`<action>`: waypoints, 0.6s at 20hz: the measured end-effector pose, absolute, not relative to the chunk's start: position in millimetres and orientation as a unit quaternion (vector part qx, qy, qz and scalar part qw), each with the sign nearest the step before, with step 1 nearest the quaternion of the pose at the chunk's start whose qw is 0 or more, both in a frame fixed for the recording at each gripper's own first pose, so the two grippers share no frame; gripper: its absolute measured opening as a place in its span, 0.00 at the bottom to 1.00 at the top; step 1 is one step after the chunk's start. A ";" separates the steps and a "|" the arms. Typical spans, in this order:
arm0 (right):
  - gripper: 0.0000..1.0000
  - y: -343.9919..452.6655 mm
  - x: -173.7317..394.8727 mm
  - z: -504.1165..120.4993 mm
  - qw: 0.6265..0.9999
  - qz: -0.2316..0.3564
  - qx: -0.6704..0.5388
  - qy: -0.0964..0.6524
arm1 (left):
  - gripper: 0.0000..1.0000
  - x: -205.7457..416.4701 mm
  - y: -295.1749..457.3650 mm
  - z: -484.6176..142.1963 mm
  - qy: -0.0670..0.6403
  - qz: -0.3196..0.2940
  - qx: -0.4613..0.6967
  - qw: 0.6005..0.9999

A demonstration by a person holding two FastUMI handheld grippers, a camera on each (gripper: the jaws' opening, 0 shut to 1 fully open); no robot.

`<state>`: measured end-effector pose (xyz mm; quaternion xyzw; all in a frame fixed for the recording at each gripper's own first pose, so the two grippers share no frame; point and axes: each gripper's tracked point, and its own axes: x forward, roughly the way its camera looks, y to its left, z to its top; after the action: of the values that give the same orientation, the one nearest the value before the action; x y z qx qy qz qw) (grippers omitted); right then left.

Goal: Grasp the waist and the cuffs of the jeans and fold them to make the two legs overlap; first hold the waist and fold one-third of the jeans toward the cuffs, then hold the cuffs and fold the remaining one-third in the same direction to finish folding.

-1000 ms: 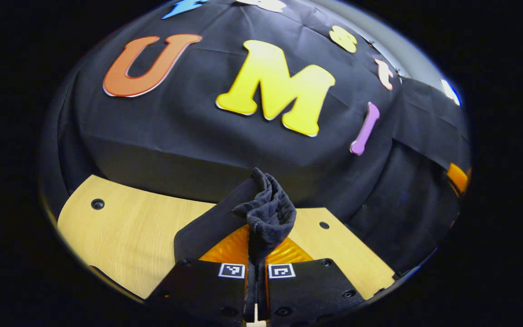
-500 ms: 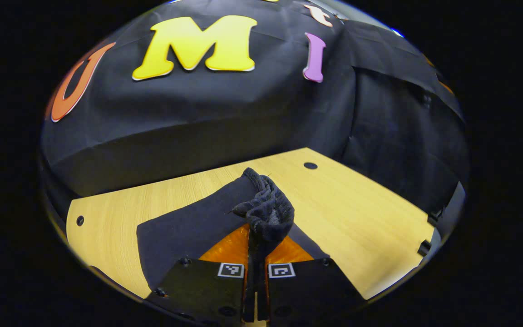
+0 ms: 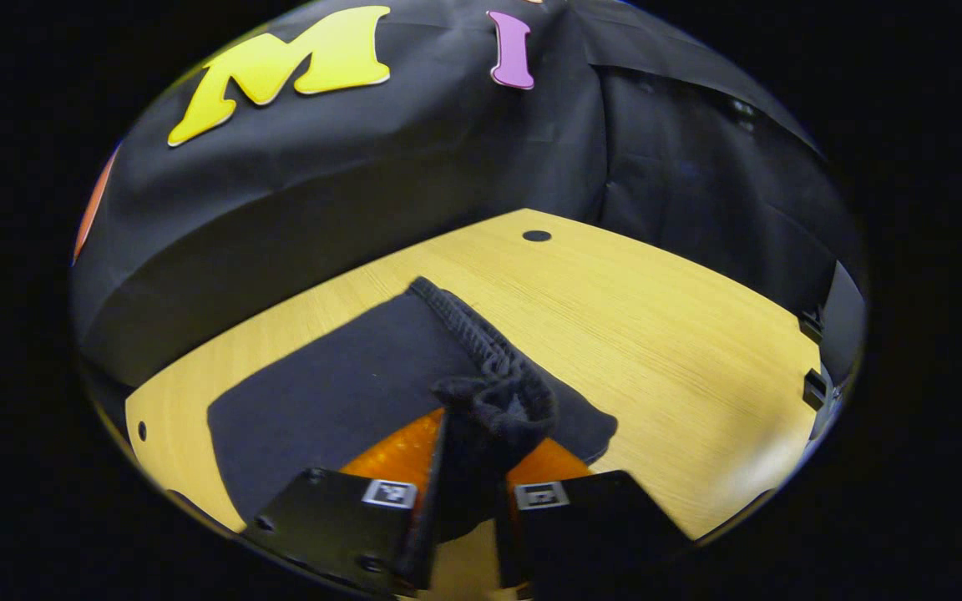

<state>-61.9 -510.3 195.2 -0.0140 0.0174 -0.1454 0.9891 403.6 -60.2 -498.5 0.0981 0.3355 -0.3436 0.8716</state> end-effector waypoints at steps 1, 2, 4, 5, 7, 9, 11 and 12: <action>0.99 -509.4 -60.5 193.4 0.990 -0.141 -0.015 0.021 | 0.56 404.1 -58.4 -503.4 0.336 -0.336 0.116 0.872; 0.99 -507.7 -58.9 189.8 0.990 -0.136 -0.019 0.026 | 0.78 405.5 -57.3 -504.8 0.333 -0.332 0.129 0.873; 0.99 -507.2 -54.3 182.9 0.991 -0.128 -0.025 0.033 | 0.85 403.6 -55.4 -498.9 0.322 -0.324 0.149 0.877; 0.99 -507.6 -53.2 179.7 0.991 -0.126 -0.026 0.035 | 0.85 400.5 -55.9 -497.1 0.320 -0.323 0.149 0.878; 0.99 -504.8 -49.9 173.1 0.992 -0.118 -0.027 0.043 | 0.86 394.4 -57.6 -489.4 0.316 -0.321 0.139 0.882; 0.99 -501.4 -44.9 171.0 0.993 -0.108 -0.031 0.045 | 0.99 391.1 -56.5 -466.8 0.295 -0.315 0.123 0.893; 0.99 -495.0 -39.1 175.8 0.994 -0.095 -0.030 0.040 | 0.98 389.2 -56.4 -442.0 0.275 -0.311 0.103 0.904; 0.98 -491.3 -34.4 177.5 0.995 -0.087 -0.030 0.037 | 0.98 389.4 -54.0 -430.5 0.267 -0.308 0.095 0.908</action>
<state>-34.4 -491.3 177.5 -0.0299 0.0371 -0.0873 0.9950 389.4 -54.0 -430.5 0.0952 0.2668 -0.3076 0.9084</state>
